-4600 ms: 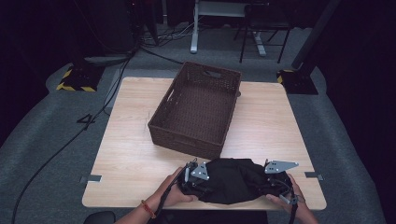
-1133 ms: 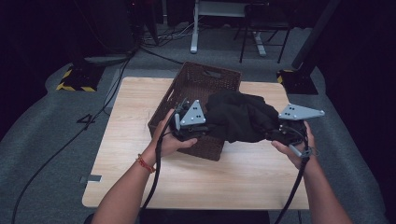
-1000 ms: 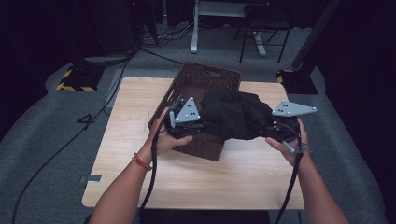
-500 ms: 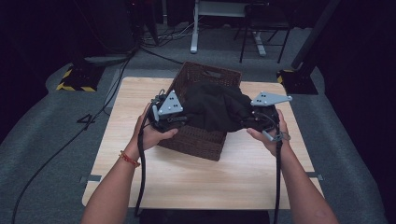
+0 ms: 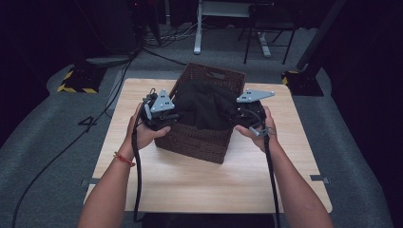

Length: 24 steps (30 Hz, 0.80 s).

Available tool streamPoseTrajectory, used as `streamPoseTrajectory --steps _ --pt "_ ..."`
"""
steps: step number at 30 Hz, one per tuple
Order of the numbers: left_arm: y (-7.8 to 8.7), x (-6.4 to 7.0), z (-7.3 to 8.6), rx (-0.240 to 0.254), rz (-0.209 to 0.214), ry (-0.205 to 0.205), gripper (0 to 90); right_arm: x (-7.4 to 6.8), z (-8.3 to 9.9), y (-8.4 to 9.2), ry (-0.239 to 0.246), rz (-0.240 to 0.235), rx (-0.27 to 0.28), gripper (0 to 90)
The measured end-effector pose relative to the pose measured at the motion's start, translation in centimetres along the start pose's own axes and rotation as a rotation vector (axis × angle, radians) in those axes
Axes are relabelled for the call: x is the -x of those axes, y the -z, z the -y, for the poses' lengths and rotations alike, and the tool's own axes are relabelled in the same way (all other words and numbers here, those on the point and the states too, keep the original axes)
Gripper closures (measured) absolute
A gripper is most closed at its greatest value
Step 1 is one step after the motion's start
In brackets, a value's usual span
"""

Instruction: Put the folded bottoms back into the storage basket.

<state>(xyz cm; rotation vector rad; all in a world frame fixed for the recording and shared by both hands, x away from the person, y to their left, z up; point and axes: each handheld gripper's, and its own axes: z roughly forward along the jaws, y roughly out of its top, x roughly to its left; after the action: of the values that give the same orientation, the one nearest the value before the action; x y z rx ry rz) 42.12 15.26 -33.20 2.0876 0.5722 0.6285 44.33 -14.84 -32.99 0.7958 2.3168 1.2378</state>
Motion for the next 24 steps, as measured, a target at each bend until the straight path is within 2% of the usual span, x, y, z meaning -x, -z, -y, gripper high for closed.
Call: streamPoseTrajectory --steps 3,4,9,15,19,21,24 --pt "-0.2 -0.4 0.5 -0.010 -0.008 0.010 71.4 0.0 -0.1 -0.9 -0.001 -0.002 -0.017 62.5" --pt "-0.4 -0.5 0.7 -0.019 -0.010 0.012 71.4 0.0 -0.1 -1.8 0.001 0.002 -0.030 62.5" --pt "-1.2 -1.3 2.1 -0.046 -0.024 0.047 71.4 -0.1 0.1 -3.9 -0.010 0.002 -0.060 62.5" --pt "-1.8 -1.9 3.1 -0.073 -0.041 0.064 71.3 -0.2 0.3 -6.0 -0.019 -0.008 -0.098 62.5" --pt "-2.3 -2.1 3.4 -0.095 -0.044 0.060 71.3 -0.1 0.5 -6.9 -0.024 -0.010 -0.123 62.5" --pt "-2.8 -2.1 3.7 -0.112 -0.047 0.062 71.2 0.0 0.8 -7.8 -0.023 -0.007 -0.159 62.5" --pt "-3.4 -2.2 4.1 -0.122 -0.046 0.070 71.2 0.0 1.0 -8.3 -0.020 -0.004 -0.177 62.5"
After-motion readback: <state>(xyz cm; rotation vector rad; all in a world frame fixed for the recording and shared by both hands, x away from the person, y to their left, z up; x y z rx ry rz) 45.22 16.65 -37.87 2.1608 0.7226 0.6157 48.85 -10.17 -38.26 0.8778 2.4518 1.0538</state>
